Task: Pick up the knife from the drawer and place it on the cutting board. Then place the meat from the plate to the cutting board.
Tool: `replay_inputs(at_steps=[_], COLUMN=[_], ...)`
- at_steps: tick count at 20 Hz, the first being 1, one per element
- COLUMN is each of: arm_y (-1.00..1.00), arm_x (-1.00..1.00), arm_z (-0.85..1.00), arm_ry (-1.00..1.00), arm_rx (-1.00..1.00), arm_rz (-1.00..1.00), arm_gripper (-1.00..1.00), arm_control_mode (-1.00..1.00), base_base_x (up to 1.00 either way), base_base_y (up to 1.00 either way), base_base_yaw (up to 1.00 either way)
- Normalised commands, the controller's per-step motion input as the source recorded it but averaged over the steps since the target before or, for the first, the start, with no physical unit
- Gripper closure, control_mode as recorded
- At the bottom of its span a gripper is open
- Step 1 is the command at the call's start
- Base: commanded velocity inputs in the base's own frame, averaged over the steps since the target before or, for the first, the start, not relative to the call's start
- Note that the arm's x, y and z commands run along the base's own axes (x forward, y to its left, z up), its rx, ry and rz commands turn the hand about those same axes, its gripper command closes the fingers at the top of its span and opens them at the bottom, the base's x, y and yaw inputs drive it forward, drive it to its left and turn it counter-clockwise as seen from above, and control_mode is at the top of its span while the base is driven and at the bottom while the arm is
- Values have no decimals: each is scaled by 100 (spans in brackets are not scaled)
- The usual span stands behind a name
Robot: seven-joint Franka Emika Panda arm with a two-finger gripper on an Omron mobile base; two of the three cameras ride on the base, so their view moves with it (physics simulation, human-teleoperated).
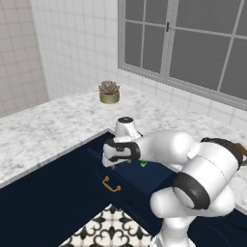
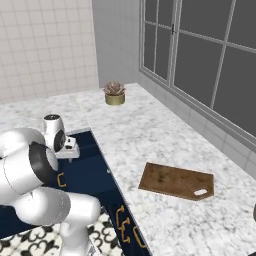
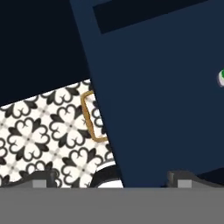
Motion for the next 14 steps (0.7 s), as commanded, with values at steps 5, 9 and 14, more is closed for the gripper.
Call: replay_inputs(at_steps=[5, 9, 14], arm_y=[8, 11, 5], arm_x=[18, 23, 19], arm_z=[-57, -40, -37], arm_ry=[0, 0, 1], arm_rx=[0, 0, 0], arm_rz=[0, 0, 0], arm_gripper=[-100, -100, -100], arm_control_mode=[-100, -100, -100], base_base_x=[0, 0, 0], base_base_y=[0, 0, 0], base_base_yaw=[0, 0, 0])
